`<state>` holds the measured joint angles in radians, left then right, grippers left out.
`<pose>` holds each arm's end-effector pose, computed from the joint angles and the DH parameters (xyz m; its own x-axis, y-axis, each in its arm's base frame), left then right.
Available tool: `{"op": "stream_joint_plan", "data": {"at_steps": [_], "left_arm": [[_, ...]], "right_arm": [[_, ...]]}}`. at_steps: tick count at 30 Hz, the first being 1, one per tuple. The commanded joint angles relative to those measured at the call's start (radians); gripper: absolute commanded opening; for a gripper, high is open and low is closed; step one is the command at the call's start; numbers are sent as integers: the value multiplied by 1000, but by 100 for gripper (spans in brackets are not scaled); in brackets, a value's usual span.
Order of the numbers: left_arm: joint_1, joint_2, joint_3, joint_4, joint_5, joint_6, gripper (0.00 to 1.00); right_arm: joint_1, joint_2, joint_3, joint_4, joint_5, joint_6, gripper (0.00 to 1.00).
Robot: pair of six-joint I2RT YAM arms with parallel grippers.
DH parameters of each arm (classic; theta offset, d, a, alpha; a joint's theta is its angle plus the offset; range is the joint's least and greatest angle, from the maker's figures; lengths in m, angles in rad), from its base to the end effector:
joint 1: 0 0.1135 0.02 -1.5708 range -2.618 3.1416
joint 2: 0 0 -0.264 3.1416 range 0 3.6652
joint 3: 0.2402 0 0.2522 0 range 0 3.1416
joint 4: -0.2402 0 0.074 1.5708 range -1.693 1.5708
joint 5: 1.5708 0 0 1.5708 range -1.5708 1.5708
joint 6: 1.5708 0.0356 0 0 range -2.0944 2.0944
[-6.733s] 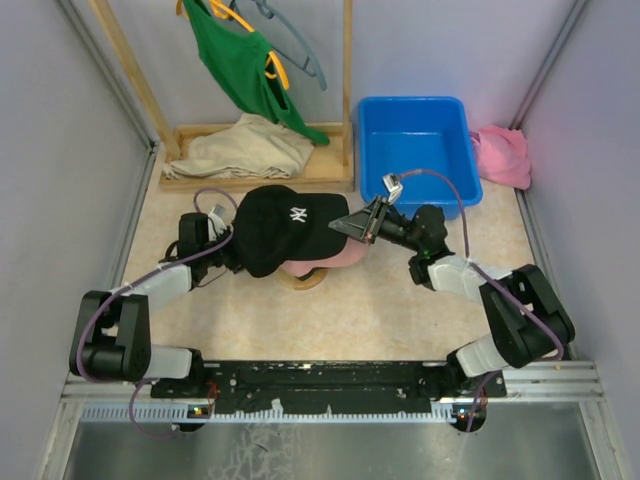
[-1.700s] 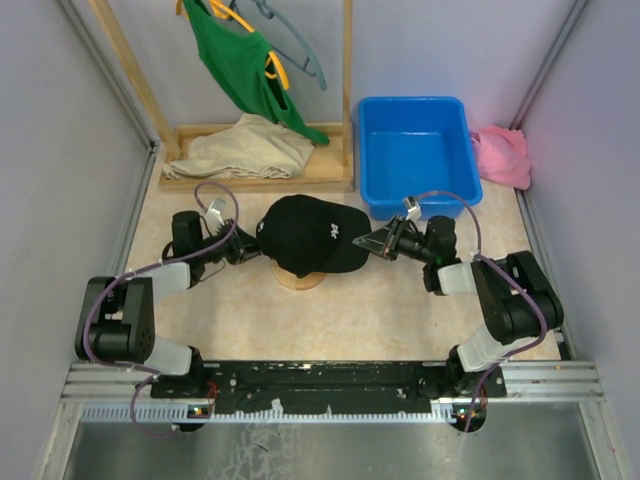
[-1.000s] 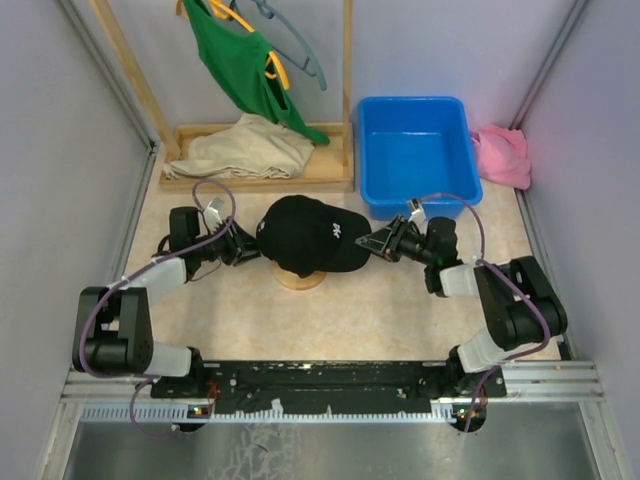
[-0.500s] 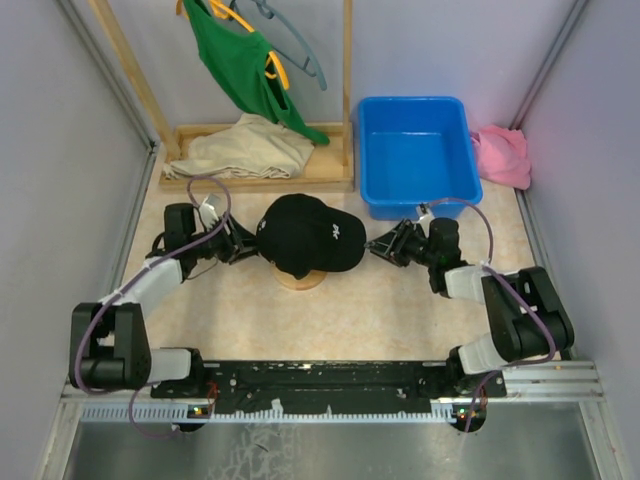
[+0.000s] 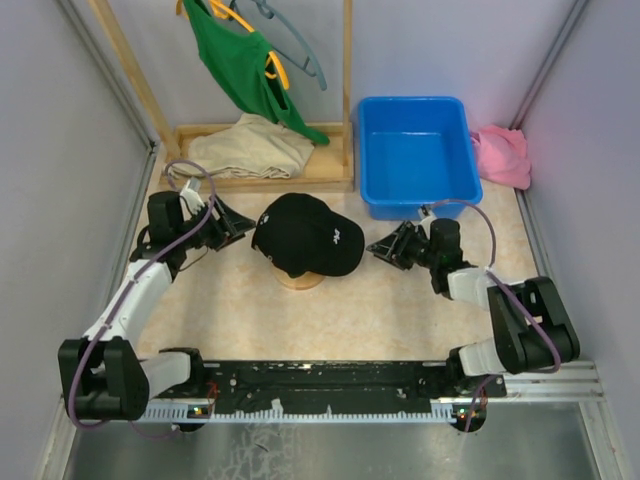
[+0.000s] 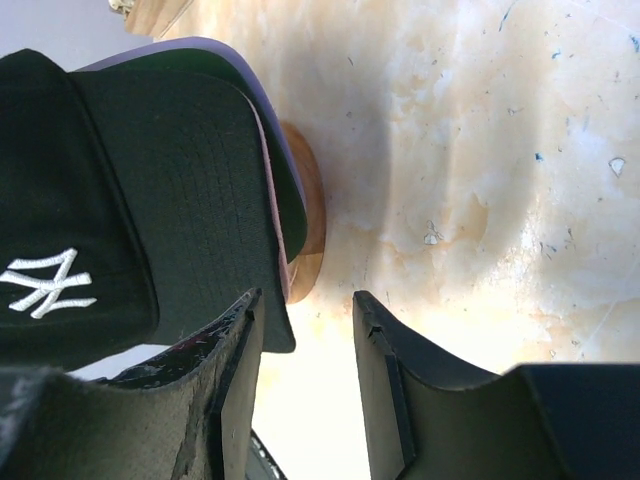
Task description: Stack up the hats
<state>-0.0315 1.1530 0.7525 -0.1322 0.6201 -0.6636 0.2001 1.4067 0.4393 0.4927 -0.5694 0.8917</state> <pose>0.2498 -0.0286 0.2622 -0.7239 -0.4787 -0.4968 0.1017 0.6382 -0.7631 0.2488 0.0700 0.1588 -0.7773 0.5111 -0.3669 -0.0517 0.5293 0.8469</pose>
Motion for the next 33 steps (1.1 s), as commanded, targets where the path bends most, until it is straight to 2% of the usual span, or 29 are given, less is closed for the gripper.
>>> {"op": "stream_joint_plan", "data": {"at_steps": [1, 9, 14, 16, 17, 18, 19, 20, 21, 22, 28, 33], "left_arm": [[5, -22, 29, -90, -102, 39, 69], [11, -89, 9, -188, -307, 51, 72], [10, -181, 109, -295, -496, 105, 73], [10, -191, 149, -331, -546, 129, 74], [10, -191, 159, -341, -559, 134, 74], [10, -189, 165, -348, -565, 137, 74], [10, -186, 166, -351, -563, 134, 75], [10, -183, 166, -351, -556, 131, 77], [11, -183, 163, -344, -544, 130, 95], [10, -184, 158, -334, -537, 128, 99], [11, -200, 150, -302, -555, 158, 99], [10, -143, 208, -380, -576, 184, 99]], "right_arm": [[-7, -80, 44, -50, 33, -45, 42], [-14, -185, 54, -159, 68, -80, 44], [-15, -301, 80, -322, 139, -150, 46], [-16, -343, 112, -410, 190, -197, 62], [-16, -354, 131, -460, 238, -228, 82], [-16, -358, 152, -504, 285, -253, 97], [-18, -354, 182, -539, 327, -274, 99], [-18, -340, 207, -564, 366, -293, 99], [-18, -320, 232, -585, 401, -302, 99], [-18, -298, 257, -604, 433, -308, 99], [-18, -146, 374, -618, 640, -351, 99], [-18, -51, 427, -559, 713, -360, 99]]}}
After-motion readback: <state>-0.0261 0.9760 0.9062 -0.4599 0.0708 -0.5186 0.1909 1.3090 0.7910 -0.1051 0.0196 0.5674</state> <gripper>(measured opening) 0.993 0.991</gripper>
